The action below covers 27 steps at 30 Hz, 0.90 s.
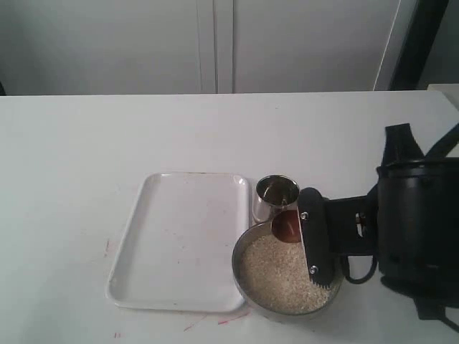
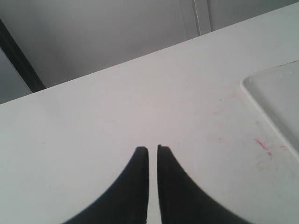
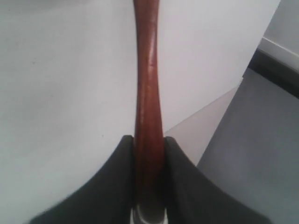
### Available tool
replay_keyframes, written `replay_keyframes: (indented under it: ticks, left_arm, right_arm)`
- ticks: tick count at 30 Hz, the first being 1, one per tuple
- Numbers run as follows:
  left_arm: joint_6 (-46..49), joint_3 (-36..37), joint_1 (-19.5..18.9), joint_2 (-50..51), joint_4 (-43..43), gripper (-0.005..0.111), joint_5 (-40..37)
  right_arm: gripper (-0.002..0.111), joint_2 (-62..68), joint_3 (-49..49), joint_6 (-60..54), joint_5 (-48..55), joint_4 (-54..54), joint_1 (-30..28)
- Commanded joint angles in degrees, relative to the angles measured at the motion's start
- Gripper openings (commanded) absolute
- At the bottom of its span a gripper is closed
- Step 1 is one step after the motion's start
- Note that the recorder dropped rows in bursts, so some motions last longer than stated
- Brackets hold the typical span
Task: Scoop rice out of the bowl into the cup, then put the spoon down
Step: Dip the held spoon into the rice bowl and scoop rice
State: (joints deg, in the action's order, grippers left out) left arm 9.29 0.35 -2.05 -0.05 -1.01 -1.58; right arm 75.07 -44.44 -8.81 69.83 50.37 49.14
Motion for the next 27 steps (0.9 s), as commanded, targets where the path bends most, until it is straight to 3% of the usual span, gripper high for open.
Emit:
replay_keyframes:
  ticks: [1, 27]
  left_arm:
    - [-0.08, -0.35, 0.16, 0.05, 0.50, 0.014, 0.34]
    - [-0.08, -0.35, 0.16, 0.05, 0.50, 0.014, 0.34]
  right_arm:
    - [0.000, 1.80, -0.12, -1.44, 0.14, 3.68, 0.08]
    - [0.000, 15.30, -0.12, 1.56, 0.14, 15.22, -0.02]
